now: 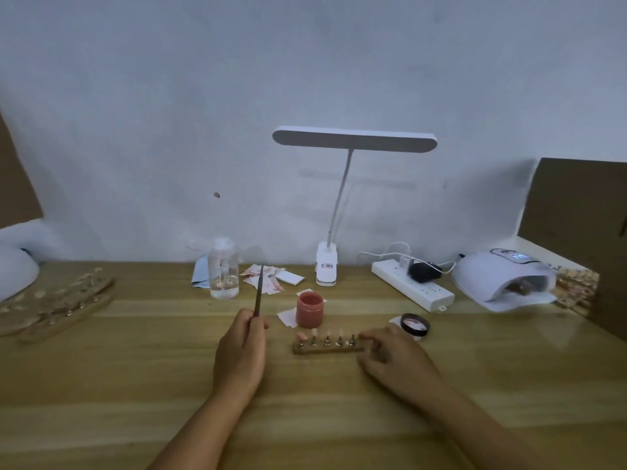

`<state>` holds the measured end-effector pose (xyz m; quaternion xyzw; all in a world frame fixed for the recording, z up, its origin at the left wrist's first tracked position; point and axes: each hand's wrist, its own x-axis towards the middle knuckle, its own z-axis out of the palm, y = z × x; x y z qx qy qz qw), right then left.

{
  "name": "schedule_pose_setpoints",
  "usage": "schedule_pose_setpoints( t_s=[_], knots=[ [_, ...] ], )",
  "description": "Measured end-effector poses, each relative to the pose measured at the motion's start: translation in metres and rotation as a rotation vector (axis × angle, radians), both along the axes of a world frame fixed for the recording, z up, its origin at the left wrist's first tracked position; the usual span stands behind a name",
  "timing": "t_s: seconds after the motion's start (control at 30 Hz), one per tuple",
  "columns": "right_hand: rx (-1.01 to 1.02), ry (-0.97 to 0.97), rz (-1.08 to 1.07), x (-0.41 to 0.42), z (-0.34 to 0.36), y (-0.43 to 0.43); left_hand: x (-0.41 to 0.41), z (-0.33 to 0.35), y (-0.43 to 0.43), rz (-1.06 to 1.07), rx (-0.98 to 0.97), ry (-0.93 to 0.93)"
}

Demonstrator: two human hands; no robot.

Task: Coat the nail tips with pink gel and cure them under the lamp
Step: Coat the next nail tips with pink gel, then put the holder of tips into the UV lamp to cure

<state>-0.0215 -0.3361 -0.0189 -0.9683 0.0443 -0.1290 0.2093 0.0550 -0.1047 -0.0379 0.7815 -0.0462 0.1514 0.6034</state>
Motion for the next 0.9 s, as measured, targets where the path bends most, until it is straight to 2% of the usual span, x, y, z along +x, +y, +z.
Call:
schedule_pose_setpoints(
  t_s=[0.1, 0.33, 0.57, 0.73, 0.9],
  knots=[
    [0.060, -0.036, 0.008, -0.001, 0.001, 0.002, 0.000, -0.002, 0.003, -0.023, -0.003, -0.019],
    [0.032, -0.028, 0.053, -0.015, 0.000, -0.020, 0.002, -0.005, -0.003, -0.108, 0.051, -0.038],
    [0.074, -0.146, 0.063, -0.042, 0.003, -0.026, -0.007, 0.000, 0.000, -0.179, 0.073, -0.031],
    [0.116, -0.258, -0.187, -0.111, 0.006, -0.090, -0.008, -0.002, -0.001, -0.211, 0.107, -0.034],
    [0.323, -0.286, -0.581, -0.169, 0.007, -0.188, -0.006, -0.001, -0.005, -0.238, 0.127, 0.007]
  ],
)
